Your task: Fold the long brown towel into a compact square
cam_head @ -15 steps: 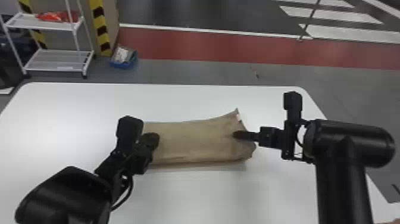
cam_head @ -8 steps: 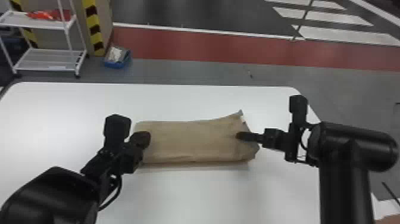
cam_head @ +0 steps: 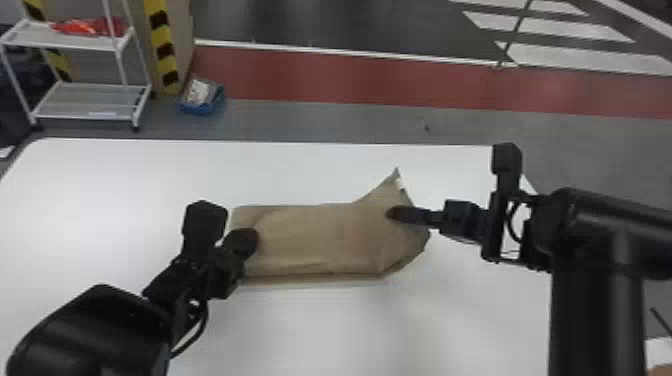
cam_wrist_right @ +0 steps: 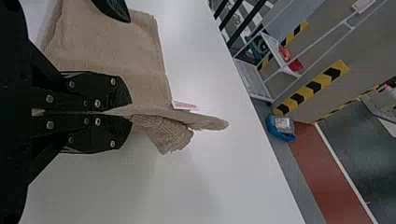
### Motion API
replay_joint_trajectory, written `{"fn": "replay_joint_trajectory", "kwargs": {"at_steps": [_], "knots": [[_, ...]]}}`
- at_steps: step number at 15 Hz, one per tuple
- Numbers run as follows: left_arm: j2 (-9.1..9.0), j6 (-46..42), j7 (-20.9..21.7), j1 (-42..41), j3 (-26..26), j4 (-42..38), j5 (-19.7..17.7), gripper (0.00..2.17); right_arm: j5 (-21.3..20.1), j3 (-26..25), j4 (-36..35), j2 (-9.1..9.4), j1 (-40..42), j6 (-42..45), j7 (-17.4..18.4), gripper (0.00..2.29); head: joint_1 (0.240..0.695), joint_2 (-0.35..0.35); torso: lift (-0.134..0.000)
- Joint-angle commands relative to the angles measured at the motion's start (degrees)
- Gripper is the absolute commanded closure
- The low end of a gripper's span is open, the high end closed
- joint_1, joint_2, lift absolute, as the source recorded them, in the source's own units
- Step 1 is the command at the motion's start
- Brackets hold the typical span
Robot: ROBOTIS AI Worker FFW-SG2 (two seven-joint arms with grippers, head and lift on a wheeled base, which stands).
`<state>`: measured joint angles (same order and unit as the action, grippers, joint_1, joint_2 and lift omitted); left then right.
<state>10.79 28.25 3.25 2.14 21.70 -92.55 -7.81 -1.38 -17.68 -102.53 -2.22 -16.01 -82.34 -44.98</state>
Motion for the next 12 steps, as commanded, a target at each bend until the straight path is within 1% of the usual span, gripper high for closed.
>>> {"fn": "replay_joint_trajectory", "kwargs": {"at_steps": [1, 3, 4, 7, 9, 12], "knots": [[-0.51, 0.0, 0.0, 0.2, 0.6, 0.3, 0.0, 1.97, 1.9, 0.4, -4.0, 2.27, -0.8, -3.9, 0.2, 1.65, 0.695, -0.155, -0.124], [-0.68, 0.0, -0.1, 0.6, 1.6, 0.6, 0.0, 1.97, 3.0, 0.9, -5.3, 2.27, -1.4, -5.3, 0.5, 1.65, 0.695, -0.138, -0.124], [-0.95, 0.2, -0.1, 0.6, 1.9, 0.7, 0.0, 1.97, 3.1, 2.0, -5.4, 2.27, -1.6, -5.7, 0.8, 1.65, 0.695, -0.131, -0.124], [-1.03, 0.5, -0.5, 0.6, 2.8, 0.6, 0.0, 1.97, 2.6, 4.8, -5.1, 2.27, -0.9, -5.9, 1.2, 1.65, 0.695, -0.127, -0.124], [-1.03, 0.5, -0.6, 0.4, 2.9, 0.4, -0.2, 1.97, 1.4, 6.9, -4.7, 2.27, -0.9, -5.7, 1.7, 1.65, 0.695, -0.122, -0.124], [-1.21, 0.7, -0.7, 0.3, 3.4, 0.2, -0.8, 1.97, 1.1, 7.8, -4.2, 2.27, -0.9, -5.3, 1.9, 1.65, 0.695, -0.112, -0.124]]}}
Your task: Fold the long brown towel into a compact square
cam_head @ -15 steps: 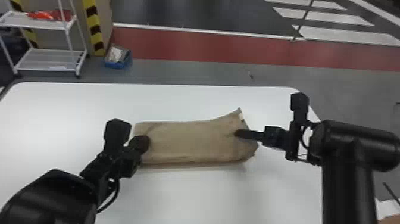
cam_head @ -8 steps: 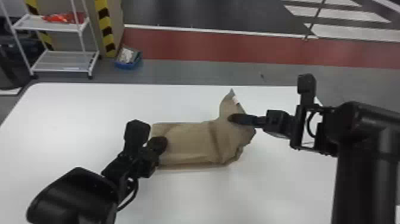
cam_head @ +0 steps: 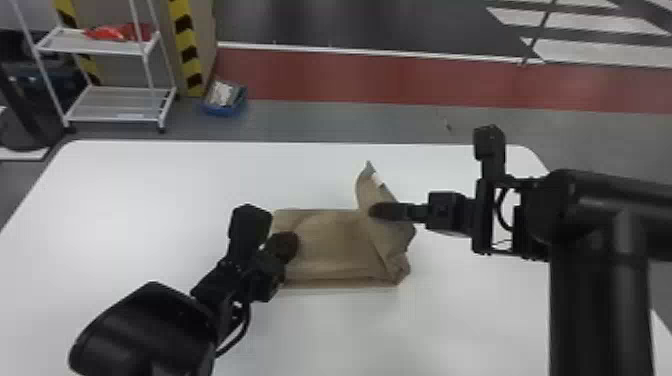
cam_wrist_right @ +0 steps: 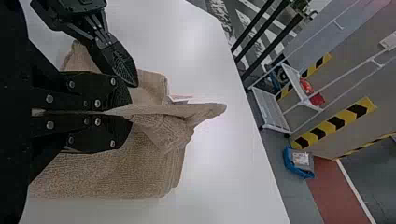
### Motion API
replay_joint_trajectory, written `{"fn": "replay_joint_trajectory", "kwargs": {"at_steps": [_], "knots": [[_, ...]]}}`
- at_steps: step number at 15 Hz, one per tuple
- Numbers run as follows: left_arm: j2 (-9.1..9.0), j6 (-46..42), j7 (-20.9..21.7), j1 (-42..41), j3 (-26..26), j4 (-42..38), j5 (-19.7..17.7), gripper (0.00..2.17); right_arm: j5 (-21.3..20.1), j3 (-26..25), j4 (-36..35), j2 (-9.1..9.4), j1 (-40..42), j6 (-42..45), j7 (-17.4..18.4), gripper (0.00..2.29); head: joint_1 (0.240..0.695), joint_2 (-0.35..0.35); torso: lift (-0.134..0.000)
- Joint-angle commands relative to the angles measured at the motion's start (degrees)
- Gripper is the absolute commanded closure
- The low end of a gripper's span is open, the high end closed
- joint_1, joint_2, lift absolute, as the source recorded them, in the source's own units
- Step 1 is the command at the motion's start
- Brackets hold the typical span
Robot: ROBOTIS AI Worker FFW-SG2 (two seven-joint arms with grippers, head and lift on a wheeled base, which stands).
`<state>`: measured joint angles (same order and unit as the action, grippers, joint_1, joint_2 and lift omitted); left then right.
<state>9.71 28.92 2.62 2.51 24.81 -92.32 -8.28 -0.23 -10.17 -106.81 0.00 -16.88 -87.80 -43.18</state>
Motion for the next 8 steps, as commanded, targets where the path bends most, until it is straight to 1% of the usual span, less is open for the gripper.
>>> {"fn": "replay_joint_trajectory", "kwargs": {"at_steps": [1, 4, 6, 8], "knots": [[-0.39, 0.0, -0.1, 0.0, 0.6, -0.1, -0.3, 1.97, 0.0, 0.4, 0.0, 0.05, -0.2, 0.1, 0.3, 1.65, 0.695, -0.111, -0.124], [-1.09, -0.1, -0.2, 0.0, 1.8, 0.0, -0.5, 1.97, 0.7, 0.6, -0.2, 0.05, -0.6, 0.5, 0.3, 1.65, 0.695, -0.122, -0.124], [-2.06, -0.1, -0.2, 0.0, 2.3, 0.2, -0.1, 1.97, 0.9, 1.2, -0.5, 0.05, -0.5, 0.5, 0.3, 1.65, 0.695, -0.129, -0.124], [-2.32, -0.1, -0.2, 0.1, 2.3, 0.3, -0.1, 1.97, 2.0, 1.7, -0.6, 0.05, -0.4, 0.5, 0.3, 1.65, 0.695, -0.138, -0.124]]}}
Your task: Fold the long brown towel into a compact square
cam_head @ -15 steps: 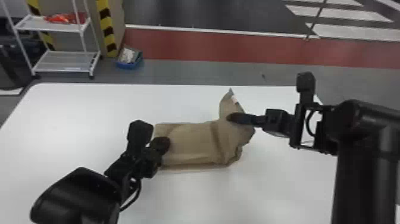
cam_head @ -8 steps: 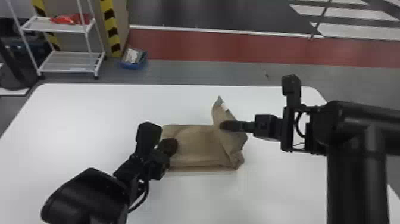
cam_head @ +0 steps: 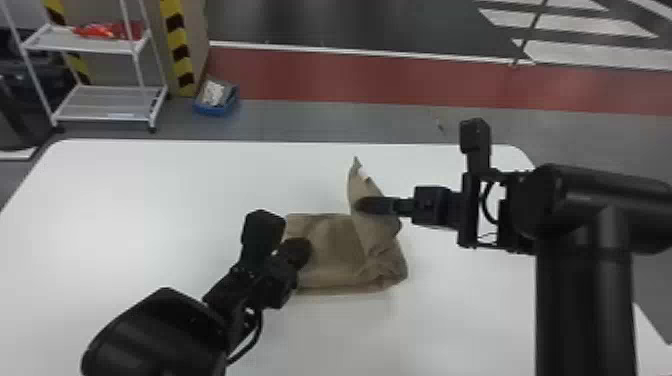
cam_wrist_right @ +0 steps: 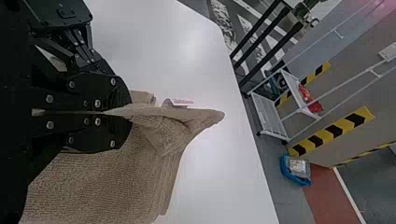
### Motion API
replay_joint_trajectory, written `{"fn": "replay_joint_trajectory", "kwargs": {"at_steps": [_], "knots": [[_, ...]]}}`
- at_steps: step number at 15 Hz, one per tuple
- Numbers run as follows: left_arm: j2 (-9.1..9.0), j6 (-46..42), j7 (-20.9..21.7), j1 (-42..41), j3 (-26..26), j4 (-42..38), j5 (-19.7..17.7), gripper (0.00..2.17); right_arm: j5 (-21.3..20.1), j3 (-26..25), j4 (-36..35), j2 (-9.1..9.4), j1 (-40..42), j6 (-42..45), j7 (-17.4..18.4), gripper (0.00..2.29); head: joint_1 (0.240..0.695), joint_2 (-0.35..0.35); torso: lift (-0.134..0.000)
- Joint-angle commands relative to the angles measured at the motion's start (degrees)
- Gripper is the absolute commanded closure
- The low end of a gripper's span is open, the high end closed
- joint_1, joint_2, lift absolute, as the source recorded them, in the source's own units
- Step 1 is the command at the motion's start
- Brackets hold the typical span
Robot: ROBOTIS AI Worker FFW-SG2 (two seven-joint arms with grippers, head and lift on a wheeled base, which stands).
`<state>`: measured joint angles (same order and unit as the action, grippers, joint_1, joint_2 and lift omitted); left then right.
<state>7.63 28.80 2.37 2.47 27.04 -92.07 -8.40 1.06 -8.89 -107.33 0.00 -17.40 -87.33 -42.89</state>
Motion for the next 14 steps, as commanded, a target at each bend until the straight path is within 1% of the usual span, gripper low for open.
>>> {"fn": "replay_joint_trajectory", "kwargs": {"at_steps": [1, 5, 7, 9, 12, 14], "knots": [[-0.42, 0.0, 0.0, 0.2, 0.0, 0.1, 0.0, 1.97, 0.7, 1.1, 0.1, 0.05, 0.5, 0.0, 0.0, 1.65, 0.695, -0.138, -0.124], [-0.42, -0.4, -0.1, 0.2, 0.1, 0.1, -0.3, 1.97, 0.0, 4.3, 2.3, 0.05, 2.0, 1.4, 1.3, 1.65, 0.695, -0.126, -0.124], [-0.42, -0.5, 0.0, 0.2, 0.1, 0.1, -0.4, 1.97, 0.5, 4.3, 4.0, 0.05, 2.0, 2.8, 1.3, 1.65, 0.695, -0.121, -0.124], [-0.42, -0.5, 0.0, 0.2, 0.1, 0.5, -0.4, 1.97, 0.7, 5.1, 4.0, 0.05, 1.9, 3.5, 2.6, 1.65, 0.695, -0.116, -0.124], [-0.07, -0.7, 0.3, 0.1, -0.2, 0.3, -0.4, 1.97, 1.3, 5.4, 5.8, 0.05, 1.5, 6.3, 2.7, 1.64, 0.695, -0.112, -0.124], [0.11, -0.7, 0.4, 0.0, -0.3, 0.3, -0.6, 1.97, 3.0, 5.5, 7.9, 0.05, 1.4, 8.6, 2.8, 1.64, 0.695, -0.103, -0.124]]}}
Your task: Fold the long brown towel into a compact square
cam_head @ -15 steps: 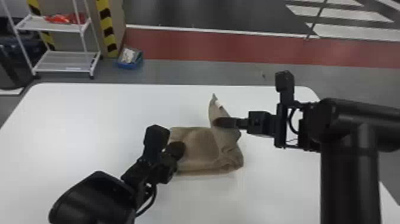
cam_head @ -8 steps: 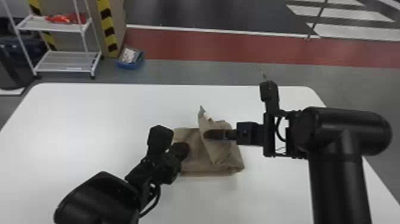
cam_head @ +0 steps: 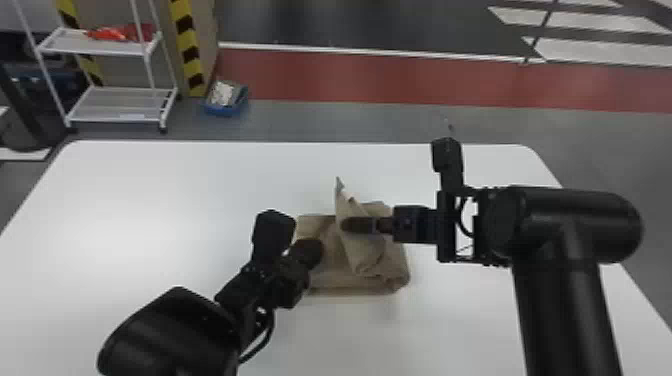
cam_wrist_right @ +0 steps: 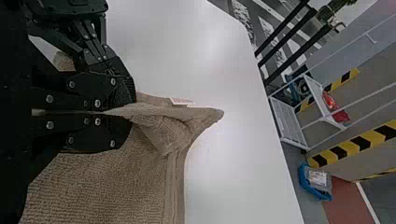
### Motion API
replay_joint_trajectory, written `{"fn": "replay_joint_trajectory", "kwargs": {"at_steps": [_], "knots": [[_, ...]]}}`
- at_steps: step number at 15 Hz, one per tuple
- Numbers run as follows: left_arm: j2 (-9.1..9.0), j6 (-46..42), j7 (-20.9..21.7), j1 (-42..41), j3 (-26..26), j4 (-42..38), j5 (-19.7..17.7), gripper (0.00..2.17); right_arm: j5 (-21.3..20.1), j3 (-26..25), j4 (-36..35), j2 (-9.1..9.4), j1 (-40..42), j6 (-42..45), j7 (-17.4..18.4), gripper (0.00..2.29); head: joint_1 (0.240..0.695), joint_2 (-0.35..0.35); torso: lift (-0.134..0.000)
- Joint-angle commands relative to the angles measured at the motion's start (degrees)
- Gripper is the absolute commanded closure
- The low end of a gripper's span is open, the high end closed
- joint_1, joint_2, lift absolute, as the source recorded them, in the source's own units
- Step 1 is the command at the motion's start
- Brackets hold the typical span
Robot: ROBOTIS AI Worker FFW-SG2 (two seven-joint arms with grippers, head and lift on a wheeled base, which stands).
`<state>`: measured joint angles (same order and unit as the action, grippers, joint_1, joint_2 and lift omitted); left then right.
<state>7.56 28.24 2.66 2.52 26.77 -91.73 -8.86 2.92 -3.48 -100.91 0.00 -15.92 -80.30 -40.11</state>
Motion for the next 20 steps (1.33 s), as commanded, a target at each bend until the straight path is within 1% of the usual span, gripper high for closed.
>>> {"fn": "replay_joint_trajectory", "kwargs": {"at_steps": [1, 4, 5, 6, 7, 8, 9, 10, 13, 15, 20], "knots": [[0.17, -0.1, 0.0, -0.2, -0.1, -0.1, -0.1, 1.97, 1.7, 0.3, 1.9, 0.05, -0.1, 1.8, 0.2, 1.64, 0.695, -0.1, -0.124], [0.17, -0.1, 0.0, -0.2, -0.1, -0.1, -0.1, 1.97, 1.8, 1.4, 1.9, 0.05, 0.2, 1.2, 0.6, 1.64, 0.695, -0.09, -0.124], [0.17, -0.1, 0.1, -0.2, -0.1, -0.1, -0.1, 1.97, 1.7, 1.5, 1.7, 0.05, 0.5, 1.1, 0.6, 1.51, 0.695, -0.087, -0.124], [0.17, -0.1, 0.2, -0.2, -0.2, -0.1, -0.1, 1.97, 1.7, 1.6, 1.6, 0.05, 0.5, 0.9, 0.7, 1.32, 0.695, -0.082, -0.124], [0.17, -0.1, 0.2, -0.2, -0.2, -0.1, -0.1, 1.97, 1.8, 1.5, 1.6, 0.05, 0.6, 0.9, 0.7, 1.22, 0.695, -0.081, -0.124], [0.17, -0.1, 0.2, -0.2, -0.1, -0.1, -0.1, 1.97, 1.9, 1.5, 1.6, 0.05, 0.8, 0.9, 0.7, 0.79, 0.695, -0.08, -0.124], [0.08, -0.1, 0.1, -0.2, -0.1, -0.1, -0.1, 1.97, 2.4, 1.4, 1.5, 0.05, 1.1, 1.2, 0.6, 0.07, 0.695, -0.08, -0.124], [0.0, -0.1, 0.1, -0.2, -0.1, -0.1, -0.1, 1.97, 3.5, 1.1, 1.5, 0.05, 1.3, 1.8, 0.4, 0.0, 0.695, -0.079, -0.124], [0.08, -0.1, 0.1, -0.2, -0.1, 0.0, 0.0, 1.97, 7.5, -1.1, 0.7, 0.05, 2.8, 4.2, -1.5, 0.06, 0.695, -0.076, -0.124], [0.17, -0.1, 0.1, -0.2, -0.1, 0.1, 0.1, 1.97, 9.7, -2.4, -1.1, 0.05, 4.1, 4.2, -1.5, 0.07, 0.695, -0.073, -0.124], [0.08, -0.1, 0.0, -0.2, -0.1, 0.0, 0.1, 1.97, 14.0, -5.3, -10.8, 0.05, 11.3, 3.5, -1.6, 0.07, 0.695, -0.078, -0.124]]}}
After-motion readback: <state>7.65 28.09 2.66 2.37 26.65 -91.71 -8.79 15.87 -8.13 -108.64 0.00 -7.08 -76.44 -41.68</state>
